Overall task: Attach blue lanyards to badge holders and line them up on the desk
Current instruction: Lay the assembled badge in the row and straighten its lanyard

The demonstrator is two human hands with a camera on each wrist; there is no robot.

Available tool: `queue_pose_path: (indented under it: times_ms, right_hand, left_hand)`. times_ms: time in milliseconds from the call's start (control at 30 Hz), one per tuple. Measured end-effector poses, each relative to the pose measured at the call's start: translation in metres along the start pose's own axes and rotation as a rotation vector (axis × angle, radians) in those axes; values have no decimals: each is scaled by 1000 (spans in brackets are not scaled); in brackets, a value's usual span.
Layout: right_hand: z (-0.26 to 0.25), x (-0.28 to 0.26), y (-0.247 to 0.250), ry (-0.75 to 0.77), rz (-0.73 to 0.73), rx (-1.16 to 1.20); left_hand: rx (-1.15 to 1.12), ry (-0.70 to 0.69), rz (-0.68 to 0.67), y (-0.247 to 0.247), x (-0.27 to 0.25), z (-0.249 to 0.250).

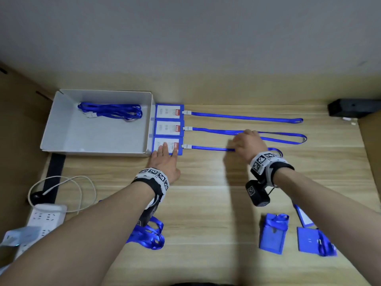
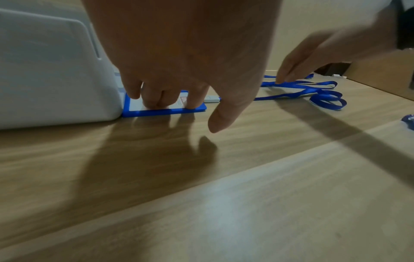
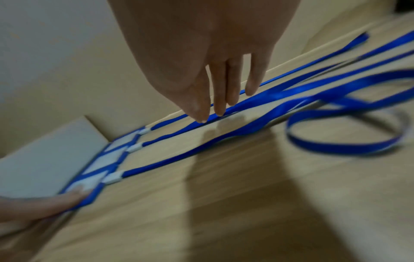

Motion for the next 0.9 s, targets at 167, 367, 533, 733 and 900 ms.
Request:
queue_pose_path:
  times_ms: [167,367,533,733,900]
  right_hand:
    - [-69,9,-33,128,-89,201]
    - [-103,21,-54,160,-54,162]
    - [-107,25,-56,100,-204,578]
    - [-88,26,-49,129,-343,513]
    - [-49,20,-31,134,-310,392]
  left_hand:
    - [7,-16,18,-5,3,-3]
    - [-14,-32,43,-8,6,-6]
    - [-19,-27,50,-8,6,-6]
    - [-11,-29,28,-5,4,-8]
    - [5,-19,-5,1,4,-6]
Point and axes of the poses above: each hand's wrist, its own x-axis towards the middle knuckle, its own y-axis out of the back of the hand, z = x × y, the point moved 1 cm from there along x, towards the middle knuckle, and after that the axes turned 3 degrees about -y, right-handed, at the moved point
